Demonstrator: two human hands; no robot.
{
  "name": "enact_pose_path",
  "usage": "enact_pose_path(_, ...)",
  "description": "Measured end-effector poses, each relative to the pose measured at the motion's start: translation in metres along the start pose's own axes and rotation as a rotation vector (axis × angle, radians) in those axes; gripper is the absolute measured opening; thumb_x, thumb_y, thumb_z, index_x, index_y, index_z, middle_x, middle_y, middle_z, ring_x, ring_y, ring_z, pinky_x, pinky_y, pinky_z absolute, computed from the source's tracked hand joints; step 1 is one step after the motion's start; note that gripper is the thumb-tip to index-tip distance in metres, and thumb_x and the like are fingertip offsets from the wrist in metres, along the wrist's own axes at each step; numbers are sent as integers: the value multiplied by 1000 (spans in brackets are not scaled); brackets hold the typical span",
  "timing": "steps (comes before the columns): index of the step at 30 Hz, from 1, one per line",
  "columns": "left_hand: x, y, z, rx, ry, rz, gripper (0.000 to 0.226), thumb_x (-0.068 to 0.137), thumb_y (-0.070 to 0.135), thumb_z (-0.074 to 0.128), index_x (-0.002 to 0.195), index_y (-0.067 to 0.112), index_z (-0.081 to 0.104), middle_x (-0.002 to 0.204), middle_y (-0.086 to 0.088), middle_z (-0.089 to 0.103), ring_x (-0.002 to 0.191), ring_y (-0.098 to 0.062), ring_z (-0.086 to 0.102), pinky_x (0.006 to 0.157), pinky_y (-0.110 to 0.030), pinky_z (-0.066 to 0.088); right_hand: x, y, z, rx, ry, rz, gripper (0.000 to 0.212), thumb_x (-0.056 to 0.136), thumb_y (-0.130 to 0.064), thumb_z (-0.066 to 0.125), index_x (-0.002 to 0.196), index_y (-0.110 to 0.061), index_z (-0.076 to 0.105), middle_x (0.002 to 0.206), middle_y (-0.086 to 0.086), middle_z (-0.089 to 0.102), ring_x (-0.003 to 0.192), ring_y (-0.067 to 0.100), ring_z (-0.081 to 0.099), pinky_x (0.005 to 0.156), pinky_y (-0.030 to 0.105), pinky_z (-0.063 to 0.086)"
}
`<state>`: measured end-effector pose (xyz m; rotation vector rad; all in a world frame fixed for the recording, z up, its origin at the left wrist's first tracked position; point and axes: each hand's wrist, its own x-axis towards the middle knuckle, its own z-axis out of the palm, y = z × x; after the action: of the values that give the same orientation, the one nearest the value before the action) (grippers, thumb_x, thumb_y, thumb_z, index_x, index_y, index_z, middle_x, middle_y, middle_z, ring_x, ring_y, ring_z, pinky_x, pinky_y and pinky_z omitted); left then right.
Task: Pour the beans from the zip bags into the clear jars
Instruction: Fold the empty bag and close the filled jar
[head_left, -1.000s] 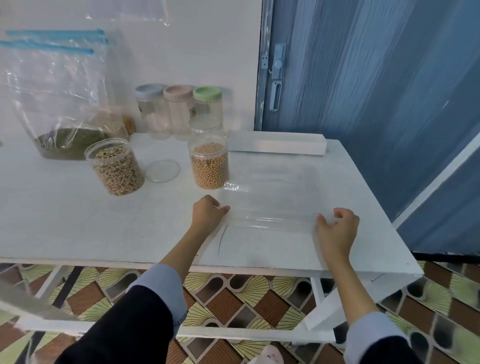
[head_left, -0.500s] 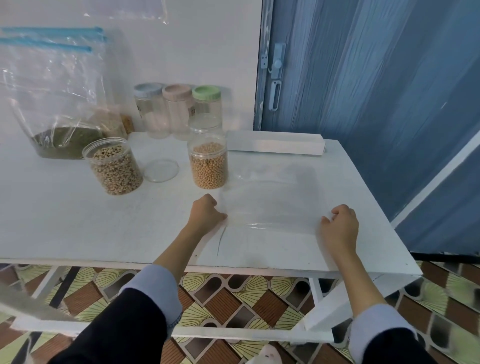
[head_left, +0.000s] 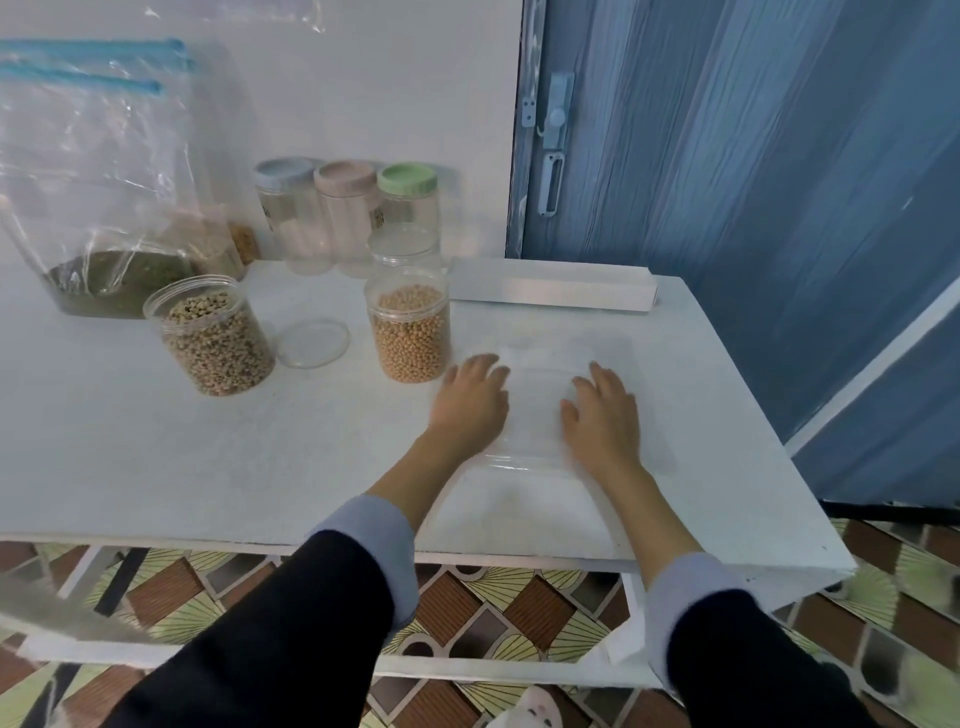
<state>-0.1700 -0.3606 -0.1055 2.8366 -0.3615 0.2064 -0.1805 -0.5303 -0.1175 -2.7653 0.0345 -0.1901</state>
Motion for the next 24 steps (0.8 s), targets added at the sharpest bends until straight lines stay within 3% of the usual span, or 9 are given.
enact_pose_path(3, 0, -17, 22, 84, -259, -41, 51, 103, 37, 20, 151, 21, 12, 160, 3, 3, 147, -17, -1, 118, -44, 1, 5, 6, 15, -143, -206, 102, 59, 102, -45, 18, 153, -15, 11, 161, 3, -4, 148, 23, -4, 119, 44, 0)
enact_pose_path(5, -2, -30, 29, 85, -293, -62, 56, 102, 45, 16, 152, 25, 1, 160, 5, -8, 147, -16, -10, 118, -43, -3, 2, 16, 20, -179, -235, 147, 63, 101, -50, 11, 153, -18, -1, 161, 2, -12, 148, 22, -10, 119, 42, -4)
enact_pose_path(11, -5, -36, 30, 92, -247, -79, 62, 100, 49, 17, 152, 21, -3, 160, 1, -11, 147, -16, -11, 118, -40, -5, 2, 30, 13, -201, -242, 255, 65, 100, -50, 9, 153, -15, -7, 160, 3, -15, 148, 20, -10, 118, 45, -4)
enact_pose_path(13, -3, -36, 27, 78, -254, -91, 62, 100, 47, 23, 152, 17, 4, 160, -1, -6, 147, -18, -7, 118, -42, -2, 9, 29, 4, -224, -284, 298, 65, 101, -48, 14, 153, -11, 0, 161, 6, -8, 148, 22, -5, 117, 50, -3)
enact_pose_path(15, 0, -39, 18, 95, -138, -11, 52, 98, 37, 38, 143, 9, 35, 156, -9, 22, 144, -26, 19, 116, -48, 19, 21, 14, -12, -210, -216, 334, 56, 102, -41, 26, 147, -7, 27, 156, 12, 23, 143, 30, 21, 115, 53, 9)
enact_pose_path(17, 0, -44, 3, 45, 161, 186, 28, 88, 18, 49, 107, 3, 63, 120, -15, 60, 109, -33, 55, 88, -45, 50, 36, -11, -32, -105, -18, 249, 37, 101, -29, 36, 127, -7, 51, 129, 13, 55, 120, 32, 48, 103, 43, 31)
enact_pose_path(18, -3, -48, -5, -16, 290, 269, 22, 85, 13, 48, 94, 2, 66, 100, -13, 65, 91, -29, 59, 74, -39, 52, 42, -27, -40, -27, 75, 165, 29, 100, -24, 39, 115, -7, 58, 115, 12, 63, 107, 32, 55, 90, 37, 37)
enact_pose_path(20, -10, -57, -23, -58, 420, 343, 21, 87, 10, 46, 87, 1, 65, 85, -11, 63, 79, -22, 52, 66, -28, 45, 51, -65, -51, 150, 190, -24, 21, 96, -13, 45, 94, -5, 64, 93, 13, 67, 86, 31, 56, 69, 33, 40)
enact_pose_path(24, -23, -96, -62, -40, 628, 244, 19, 89, 7, 48, 88, -1, 64, 81, -13, 61, 75, -26, 51, 61, -32, 43, 49, -155, -55, 392, 198, -507, 11, 87, -1, 55, 86, -1, 66, 84, 13, 66, 77, 29, 59, 67, 40, 51)
